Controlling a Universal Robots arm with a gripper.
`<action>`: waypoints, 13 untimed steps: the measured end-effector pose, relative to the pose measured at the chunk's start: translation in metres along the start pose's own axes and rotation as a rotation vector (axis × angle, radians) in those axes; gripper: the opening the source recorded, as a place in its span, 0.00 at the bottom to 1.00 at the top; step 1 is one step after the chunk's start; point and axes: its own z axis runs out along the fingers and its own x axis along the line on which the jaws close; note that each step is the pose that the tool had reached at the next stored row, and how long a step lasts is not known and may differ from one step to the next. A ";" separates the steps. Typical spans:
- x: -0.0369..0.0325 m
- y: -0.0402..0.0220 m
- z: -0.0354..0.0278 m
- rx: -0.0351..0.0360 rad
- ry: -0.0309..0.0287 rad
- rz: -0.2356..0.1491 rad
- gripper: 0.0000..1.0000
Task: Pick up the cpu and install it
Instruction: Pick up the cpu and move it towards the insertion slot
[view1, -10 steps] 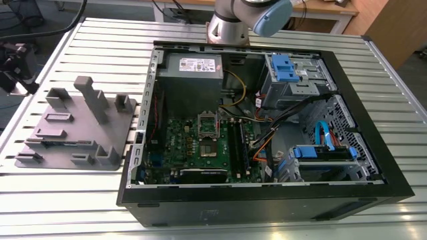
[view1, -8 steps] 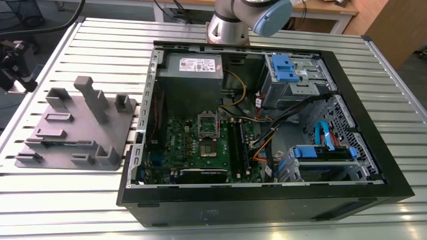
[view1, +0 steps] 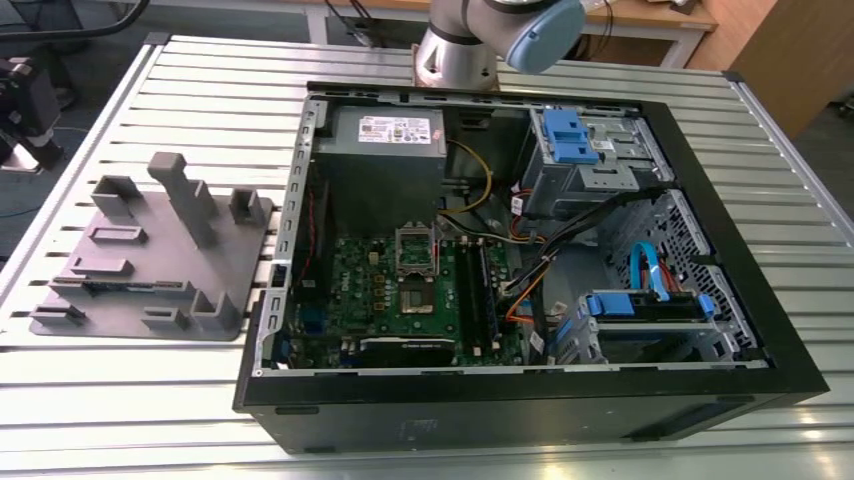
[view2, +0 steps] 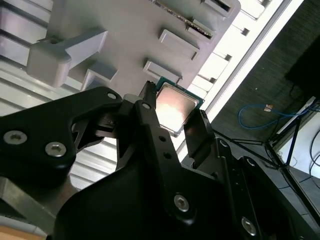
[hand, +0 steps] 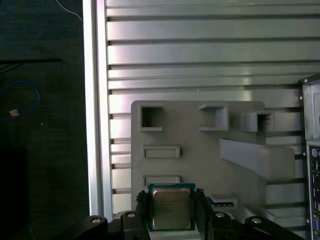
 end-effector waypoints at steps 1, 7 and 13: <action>-0.0001 0.0001 -0.0026 0.0001 0.0001 0.000 0.47; -0.0009 0.0006 -0.0184 0.0000 0.0001 0.000 0.47; -0.0017 0.0011 -0.0342 0.0000 0.0001 0.000 0.47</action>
